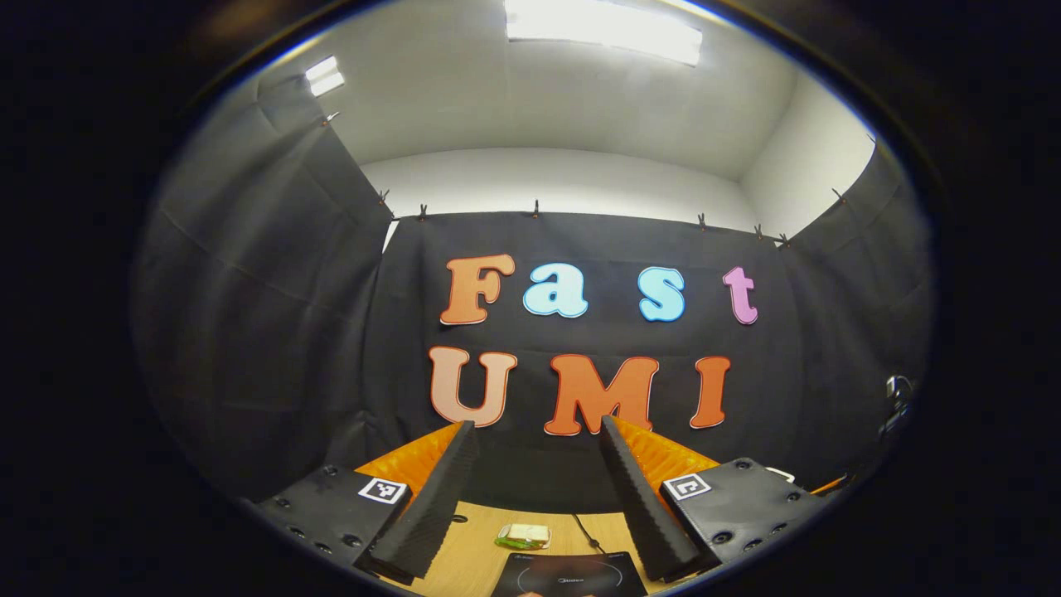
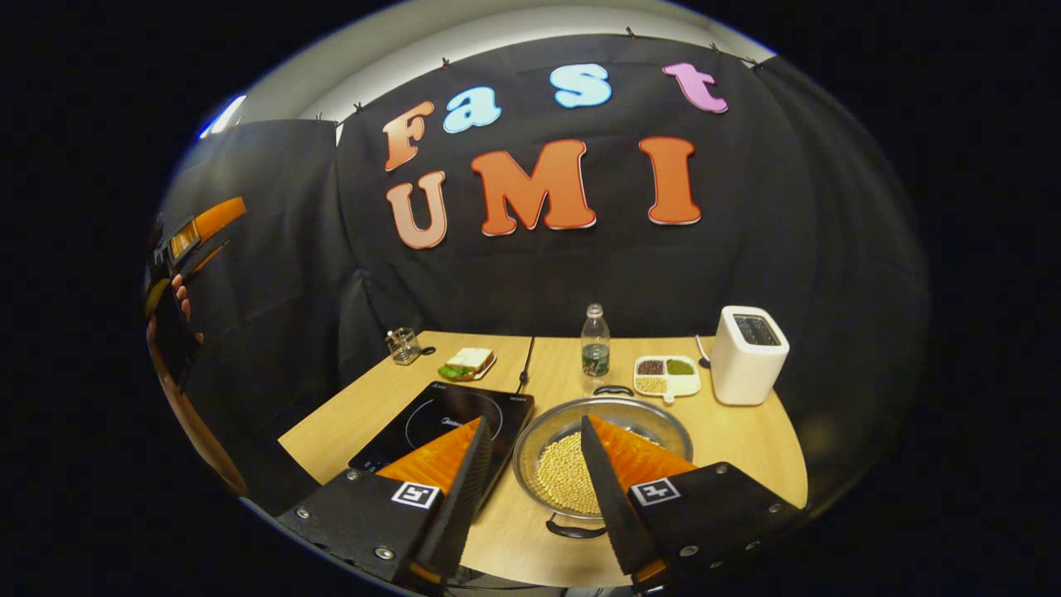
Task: First push the handle of the pot to place it horizontally, then grasp the pot with both hands and set it on the induction cooktop.
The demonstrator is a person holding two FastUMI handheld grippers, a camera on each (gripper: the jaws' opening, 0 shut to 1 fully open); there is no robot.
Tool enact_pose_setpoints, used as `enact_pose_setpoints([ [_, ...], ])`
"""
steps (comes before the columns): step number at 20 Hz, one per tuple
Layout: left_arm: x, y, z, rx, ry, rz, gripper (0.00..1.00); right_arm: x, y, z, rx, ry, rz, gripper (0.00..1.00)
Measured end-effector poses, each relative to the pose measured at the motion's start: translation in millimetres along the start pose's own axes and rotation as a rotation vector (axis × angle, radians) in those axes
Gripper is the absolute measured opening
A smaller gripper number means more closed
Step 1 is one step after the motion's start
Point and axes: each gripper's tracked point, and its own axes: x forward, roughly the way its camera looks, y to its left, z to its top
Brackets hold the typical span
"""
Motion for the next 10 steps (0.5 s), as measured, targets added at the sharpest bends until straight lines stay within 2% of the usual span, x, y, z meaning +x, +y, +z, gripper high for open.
enact_pose_setpoints([
  [4,3,6,-9,0.002,0.024,0.007,1.0,21,7,-38,0.024,0.128,0.03,0.56],
  [5,2,7,-11,0.008,0.031,0.01,0.96,27,9,-48,0.032,0.164,0.036,0.54],
  [6,3,12,-12,0.018,0.037,0.018,0.97,31,10,-58,0.037,0.197,0.039,0.43],
  [7,2,15,-12,0.028,0.039,0.026,0.93,34,12,-67,0.033,0.23,0.04,0.45],
  [8,3,19,-11,0.036,0.039,0.035,0.93,38,11,-76,0.017,0.26,0.032,0.39],
  [10,2,23,-9,0.045,0.031,0.045,0.96,44,7,-99,-0.018,0.333,0.016,0.36],
])
